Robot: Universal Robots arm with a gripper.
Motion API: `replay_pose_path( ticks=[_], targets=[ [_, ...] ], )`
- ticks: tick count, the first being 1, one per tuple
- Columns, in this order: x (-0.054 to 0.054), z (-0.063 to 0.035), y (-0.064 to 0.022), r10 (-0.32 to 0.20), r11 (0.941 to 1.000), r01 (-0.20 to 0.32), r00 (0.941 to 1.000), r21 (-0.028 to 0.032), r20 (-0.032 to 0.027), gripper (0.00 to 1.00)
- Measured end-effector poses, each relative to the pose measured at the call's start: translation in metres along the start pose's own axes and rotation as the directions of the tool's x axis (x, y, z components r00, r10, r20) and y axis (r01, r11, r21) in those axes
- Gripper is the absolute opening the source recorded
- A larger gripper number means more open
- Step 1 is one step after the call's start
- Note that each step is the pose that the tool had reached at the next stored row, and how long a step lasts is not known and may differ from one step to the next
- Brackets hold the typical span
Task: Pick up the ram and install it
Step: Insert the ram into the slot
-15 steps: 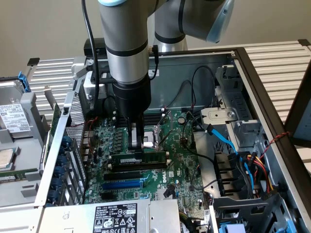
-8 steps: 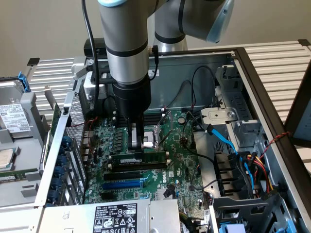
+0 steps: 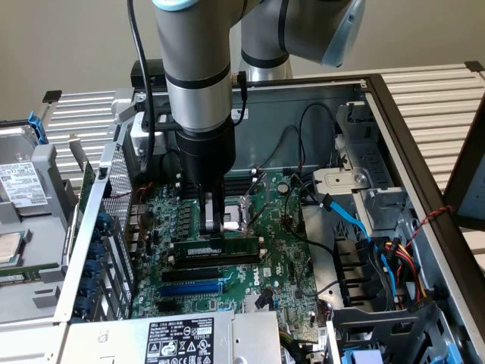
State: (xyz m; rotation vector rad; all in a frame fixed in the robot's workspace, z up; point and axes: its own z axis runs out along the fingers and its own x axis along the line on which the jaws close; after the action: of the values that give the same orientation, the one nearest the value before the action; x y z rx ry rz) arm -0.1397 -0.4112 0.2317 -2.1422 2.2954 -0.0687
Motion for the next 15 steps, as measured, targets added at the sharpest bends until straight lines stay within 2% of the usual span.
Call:
replay_pose_path(
  ticks=[8, 12, 15],
  targets=[
    [0.0, 0.0004, 0.0, 0.0, 1.0, 0.0, 1.0, -0.0004, 0.0009, 0.12],
    [-0.0001, 0.0015, 0.0, 0.0, 1.0, 0.0, 1.0, -0.0045, 0.0008, 0.12],
    [0.0, 0.0014, 0.0, 0.0, 1.0, 0.0, 1.0, -0.0053, 0.0005, 0.12]
  ],
)
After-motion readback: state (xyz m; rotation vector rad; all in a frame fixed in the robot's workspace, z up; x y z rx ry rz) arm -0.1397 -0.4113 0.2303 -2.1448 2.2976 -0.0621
